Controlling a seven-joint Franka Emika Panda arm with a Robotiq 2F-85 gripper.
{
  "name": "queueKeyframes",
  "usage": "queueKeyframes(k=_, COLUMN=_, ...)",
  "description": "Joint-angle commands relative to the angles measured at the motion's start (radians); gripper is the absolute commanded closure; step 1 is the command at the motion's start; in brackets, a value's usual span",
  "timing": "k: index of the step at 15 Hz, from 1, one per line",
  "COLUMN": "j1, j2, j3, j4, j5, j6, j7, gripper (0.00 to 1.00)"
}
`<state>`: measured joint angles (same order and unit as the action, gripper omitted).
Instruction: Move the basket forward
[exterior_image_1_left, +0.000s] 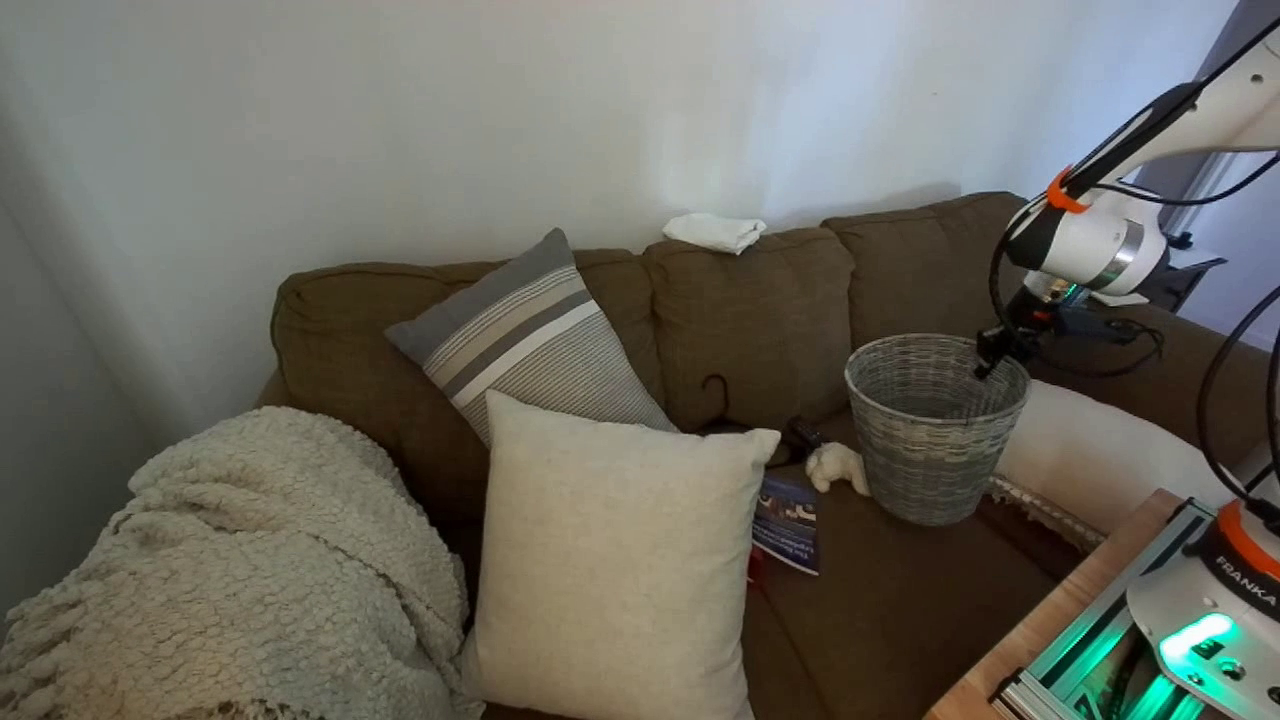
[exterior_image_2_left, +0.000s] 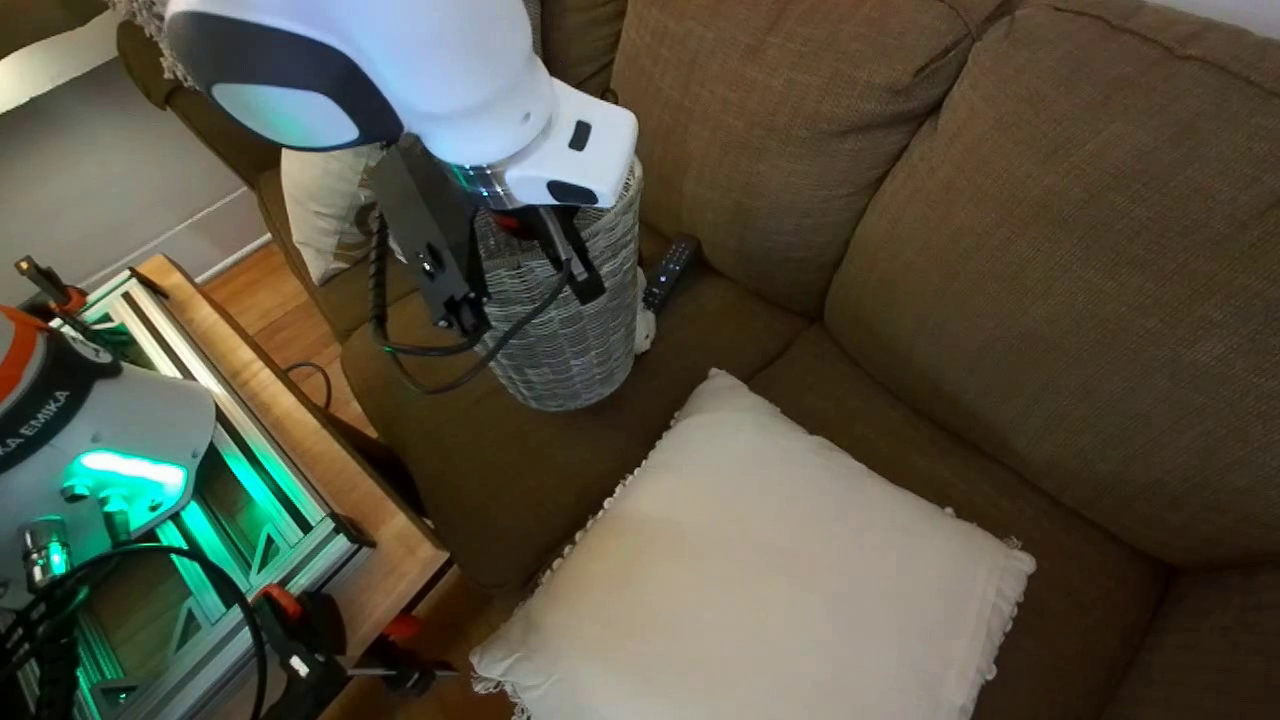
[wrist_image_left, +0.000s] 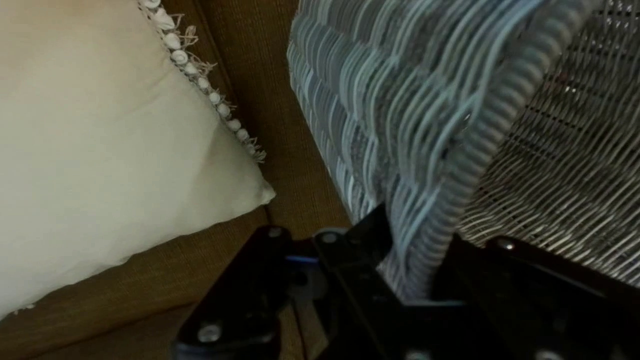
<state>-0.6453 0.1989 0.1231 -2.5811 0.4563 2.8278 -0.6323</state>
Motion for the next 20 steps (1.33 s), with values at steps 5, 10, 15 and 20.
queueKeyframes(k=5, j1=-0.099, j2=0.045, j3=0.147, j4=-0.031, j5=0.130, j6=0.126, j7=-0.359, gripper=0.98)
queueKeyframes(k=10, j1=-0.059, j2=0.058, j3=0.117, j4=-0.026, j5=0.094, j6=0.116, j7=-0.298, gripper=0.91)
queueKeyframes(k=15, j1=-0.073, j2=0.042, j3=0.146, j4=-0.029, j5=0.119, j6=0.088, j7=-0.324, gripper=0.98)
queueKeyframes(k=20, j1=-0.168, j2=-0.176, j3=0.397, j4=-0.158, j5=0.390, j6=-0.055, j7=-0.654, gripper=0.98)
